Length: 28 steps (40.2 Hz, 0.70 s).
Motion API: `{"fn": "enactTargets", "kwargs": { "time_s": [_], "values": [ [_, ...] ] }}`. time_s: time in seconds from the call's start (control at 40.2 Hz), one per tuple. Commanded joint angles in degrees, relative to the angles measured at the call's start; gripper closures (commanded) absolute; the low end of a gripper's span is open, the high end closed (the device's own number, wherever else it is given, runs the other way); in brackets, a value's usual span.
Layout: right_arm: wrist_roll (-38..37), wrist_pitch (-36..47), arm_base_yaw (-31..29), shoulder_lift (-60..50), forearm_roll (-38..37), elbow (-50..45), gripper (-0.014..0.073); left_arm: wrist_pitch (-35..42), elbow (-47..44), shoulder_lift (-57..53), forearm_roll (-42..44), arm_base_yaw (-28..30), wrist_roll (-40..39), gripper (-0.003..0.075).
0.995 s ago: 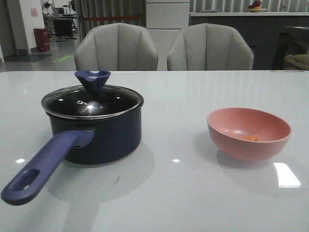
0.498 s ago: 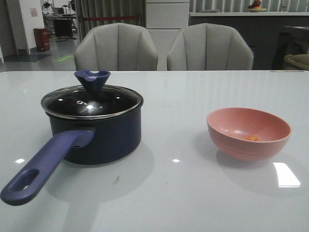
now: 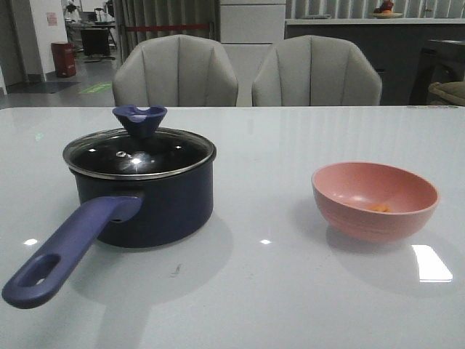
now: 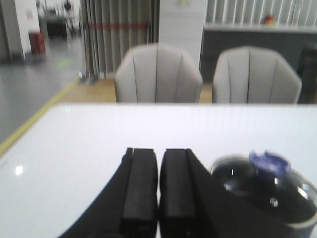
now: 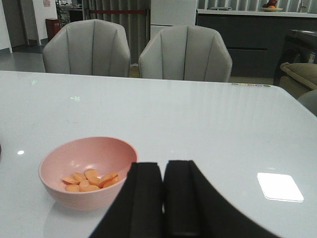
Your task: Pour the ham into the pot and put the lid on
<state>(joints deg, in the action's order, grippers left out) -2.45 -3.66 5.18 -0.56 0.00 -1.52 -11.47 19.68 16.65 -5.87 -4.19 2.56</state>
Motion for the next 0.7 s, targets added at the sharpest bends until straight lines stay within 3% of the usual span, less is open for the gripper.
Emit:
{"fn": "enactTargets", "kwargs": {
  "time_s": [0.0, 0.473, 0.597, 0.672],
  "values": [
    [0.16, 4.31, -0.23, -1.17, -0.68, 0.25, 0.0449, 1.63, 2.53, 4.33, -0.01, 0.13, -0.36, 0.0601],
    [0.16, 4.3, -0.29, -1.17, -0.68, 0.25, 0.0449, 3.72, 2.24, 8.12, -1.81, -1.56, -0.36, 0.0591],
    [0.16, 4.3, -0.29, -1.17, -0.68, 0.25, 0.0449, 3.53, 2.24, 8.2, -1.81, -1.56, -0.36, 0.0496],
    [0.16, 4.3, -0.29, -1.17, -0.68, 0.25, 0.0449, 3.25, 2.24, 8.2, -1.81, -1.56, -0.36, 0.0384]
  ]
}}
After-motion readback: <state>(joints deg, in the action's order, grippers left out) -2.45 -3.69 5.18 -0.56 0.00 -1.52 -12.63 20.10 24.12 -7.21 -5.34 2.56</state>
